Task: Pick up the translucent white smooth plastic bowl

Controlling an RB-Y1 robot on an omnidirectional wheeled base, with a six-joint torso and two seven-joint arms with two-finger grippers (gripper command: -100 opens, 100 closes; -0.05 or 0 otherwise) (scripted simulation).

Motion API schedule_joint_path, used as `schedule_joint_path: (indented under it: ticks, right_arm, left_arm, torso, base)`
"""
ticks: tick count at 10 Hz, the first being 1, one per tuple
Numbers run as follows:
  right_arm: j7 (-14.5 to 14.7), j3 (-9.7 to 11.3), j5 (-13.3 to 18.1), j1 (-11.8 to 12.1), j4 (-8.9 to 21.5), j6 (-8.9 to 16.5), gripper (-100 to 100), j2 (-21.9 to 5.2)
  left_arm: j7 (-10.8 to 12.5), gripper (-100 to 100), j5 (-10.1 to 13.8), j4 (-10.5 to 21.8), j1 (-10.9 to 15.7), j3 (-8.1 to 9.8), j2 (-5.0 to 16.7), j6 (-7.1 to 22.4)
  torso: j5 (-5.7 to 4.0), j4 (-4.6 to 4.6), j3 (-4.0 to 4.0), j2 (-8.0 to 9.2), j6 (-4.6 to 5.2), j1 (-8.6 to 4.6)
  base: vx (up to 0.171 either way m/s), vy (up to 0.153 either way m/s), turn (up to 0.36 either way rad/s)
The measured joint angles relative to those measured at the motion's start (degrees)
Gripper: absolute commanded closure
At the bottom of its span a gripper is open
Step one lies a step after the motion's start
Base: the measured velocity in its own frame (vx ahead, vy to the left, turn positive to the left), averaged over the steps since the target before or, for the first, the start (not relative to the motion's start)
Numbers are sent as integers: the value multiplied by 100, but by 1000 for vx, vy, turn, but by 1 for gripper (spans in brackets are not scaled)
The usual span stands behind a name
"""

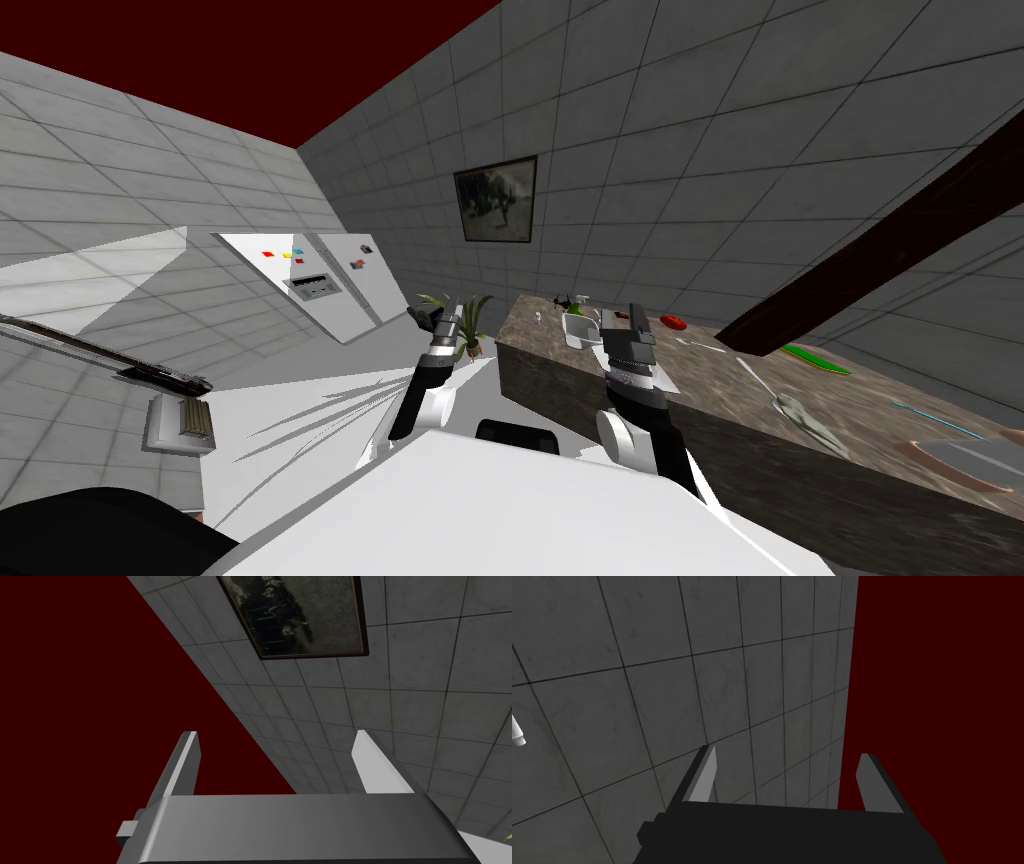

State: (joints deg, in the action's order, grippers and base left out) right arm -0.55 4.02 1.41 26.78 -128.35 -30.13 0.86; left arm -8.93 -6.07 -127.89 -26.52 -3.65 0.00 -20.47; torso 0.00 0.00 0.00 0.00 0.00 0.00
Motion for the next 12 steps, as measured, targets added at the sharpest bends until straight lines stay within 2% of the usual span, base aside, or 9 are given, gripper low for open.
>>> schedule_joint_path:
  ticks: [7, 9, 12]
  right_arm:
    - [165, -219, 244, 126, 361, -18, -100, -1057]
    - [251, -311, 379, 181, 578, -50, -100, -1391]
    - [325, -449, 497, 245, 741, -51, -100, -1895]
  left_arm:
    - [0, 0, 0, 0, 0, 0, 0, 0]
    - [0, 0, 0, 0, 0, 0, 0, 0]
    - [0, 0, 0, 0, 0, 0, 0, 0]
  torso:
    - [-1, 0, 1, 1, 0, -3]
    - [-1, 0, 2, 3, 1, -5]
    - [-1, 1, 2, 3, -1, -3]
  base:
    - [-2, -1, -48]
    - [-8, -2, -67]
    - [-7, -3, -56]
